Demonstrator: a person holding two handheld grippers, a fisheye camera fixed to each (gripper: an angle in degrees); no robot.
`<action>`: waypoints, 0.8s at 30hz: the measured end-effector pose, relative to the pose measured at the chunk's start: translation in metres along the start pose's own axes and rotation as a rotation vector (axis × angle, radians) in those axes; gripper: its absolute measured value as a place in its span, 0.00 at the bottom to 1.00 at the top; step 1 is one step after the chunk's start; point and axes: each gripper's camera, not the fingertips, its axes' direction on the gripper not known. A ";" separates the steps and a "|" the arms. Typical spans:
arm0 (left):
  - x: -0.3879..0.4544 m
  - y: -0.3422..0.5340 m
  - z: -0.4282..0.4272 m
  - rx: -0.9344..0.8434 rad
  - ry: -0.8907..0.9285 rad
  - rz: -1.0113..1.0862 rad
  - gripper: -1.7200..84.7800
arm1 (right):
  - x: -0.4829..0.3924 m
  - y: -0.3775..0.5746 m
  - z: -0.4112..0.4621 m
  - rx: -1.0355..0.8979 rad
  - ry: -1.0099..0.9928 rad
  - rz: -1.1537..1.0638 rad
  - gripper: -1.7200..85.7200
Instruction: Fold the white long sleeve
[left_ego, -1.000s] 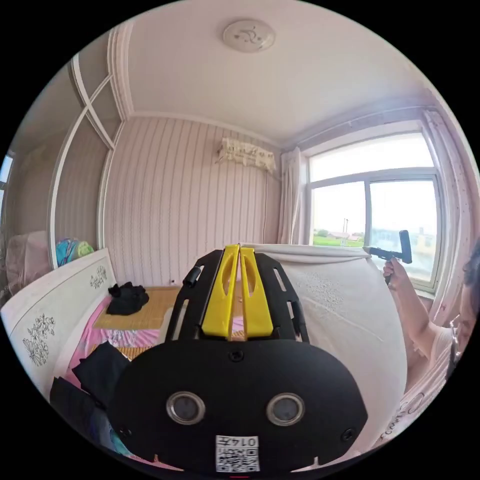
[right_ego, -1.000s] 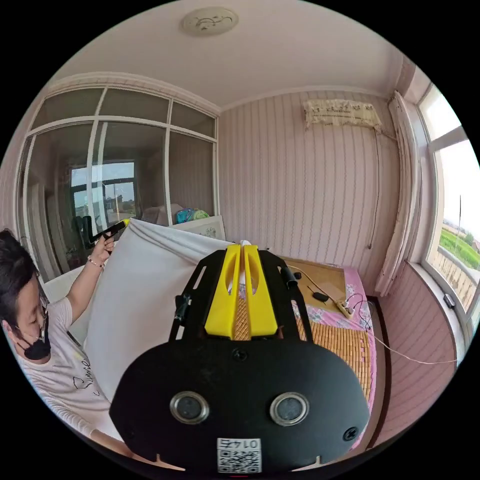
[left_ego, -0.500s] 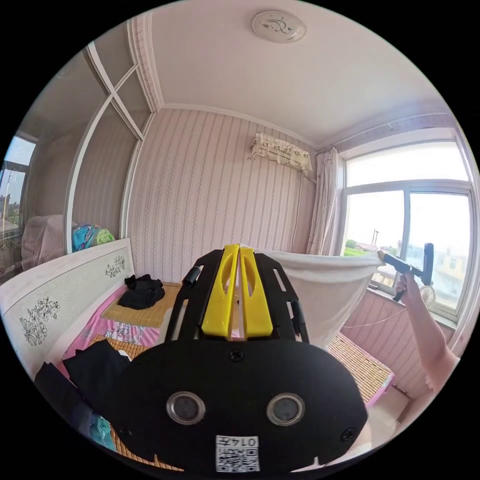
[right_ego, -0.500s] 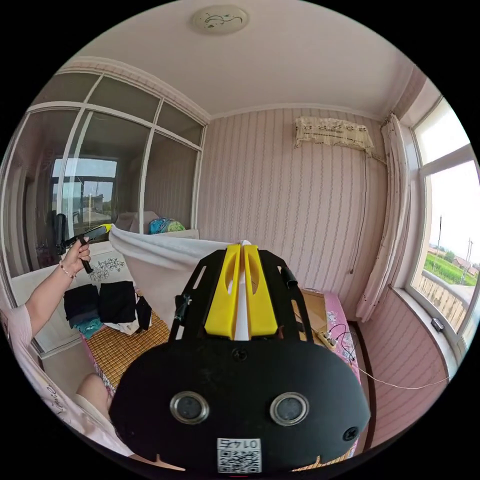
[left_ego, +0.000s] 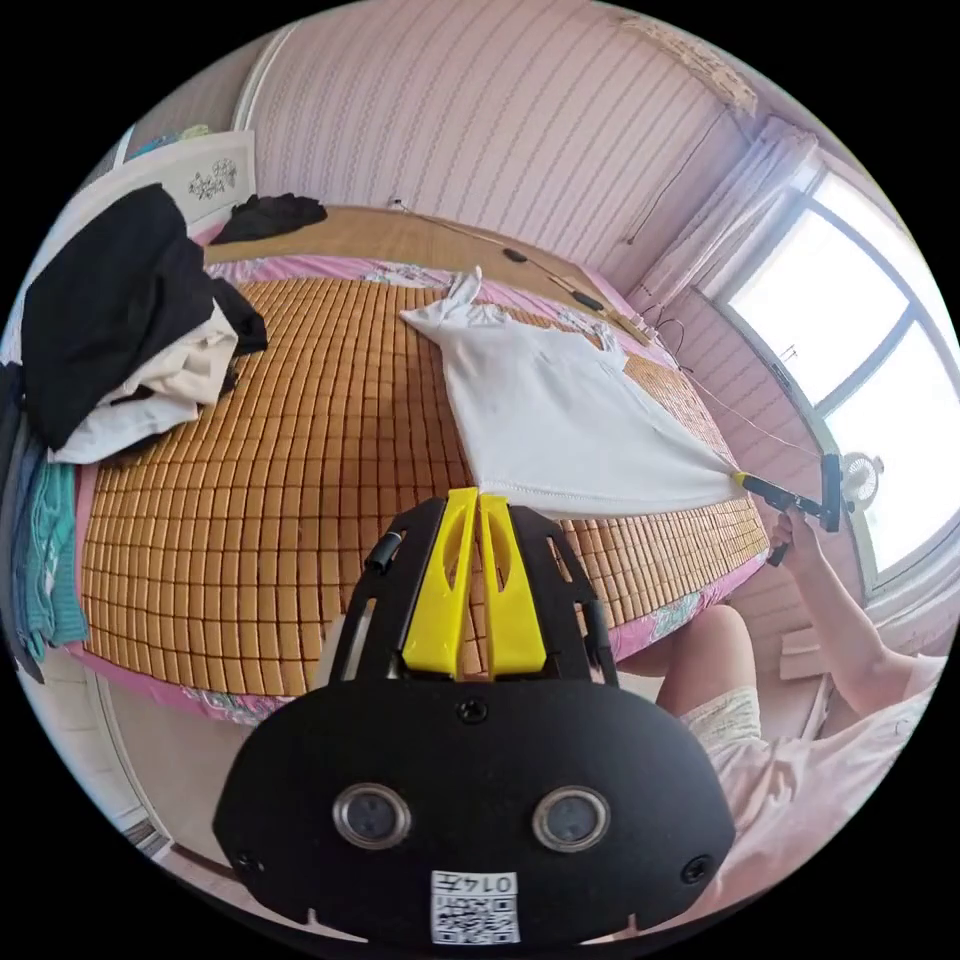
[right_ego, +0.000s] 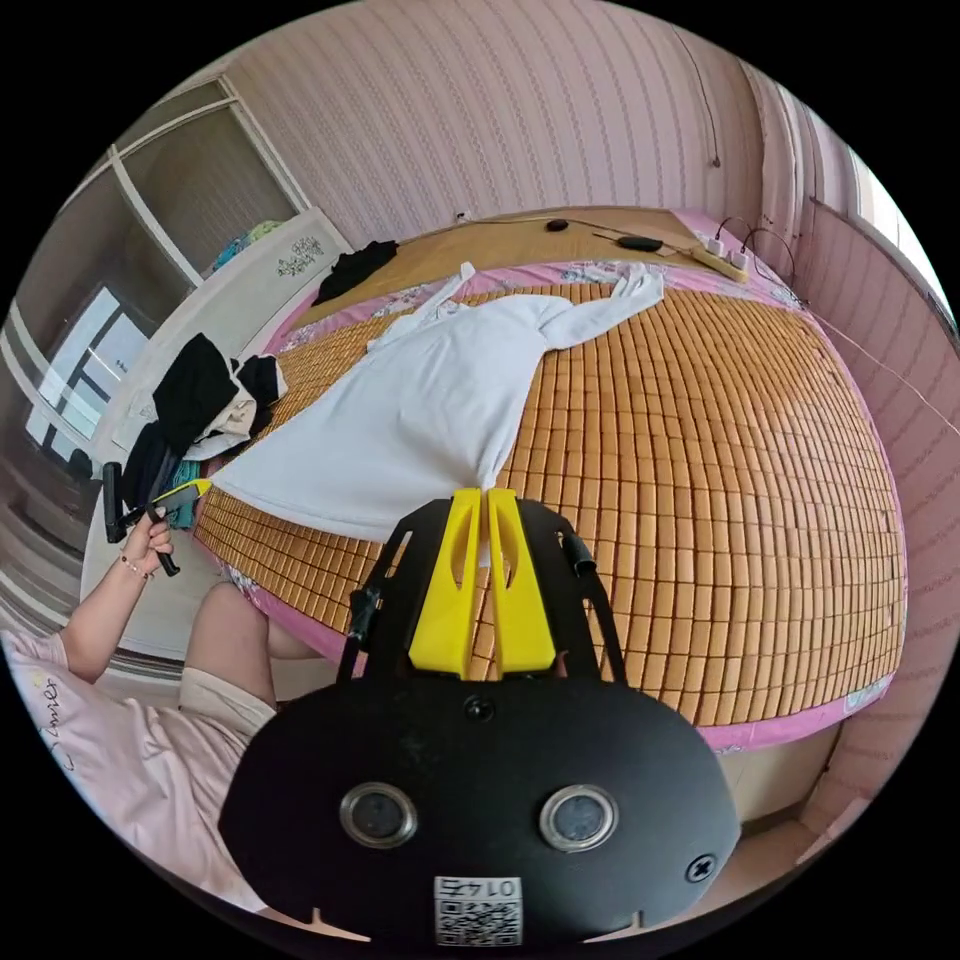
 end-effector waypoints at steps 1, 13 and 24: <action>0.000 0.005 0.009 -0.024 -0.015 0.001 0.01 | 0.004 0.010 0.019 -0.049 -0.008 0.020 0.03; 0.038 0.040 0.085 -0.247 -0.111 0.171 0.01 | 0.011 0.075 0.074 -0.252 -0.003 0.057 0.02; 0.066 0.042 0.146 -0.358 -0.116 0.192 0.01 | -0.004 0.084 0.112 -0.393 0.054 -0.019 0.04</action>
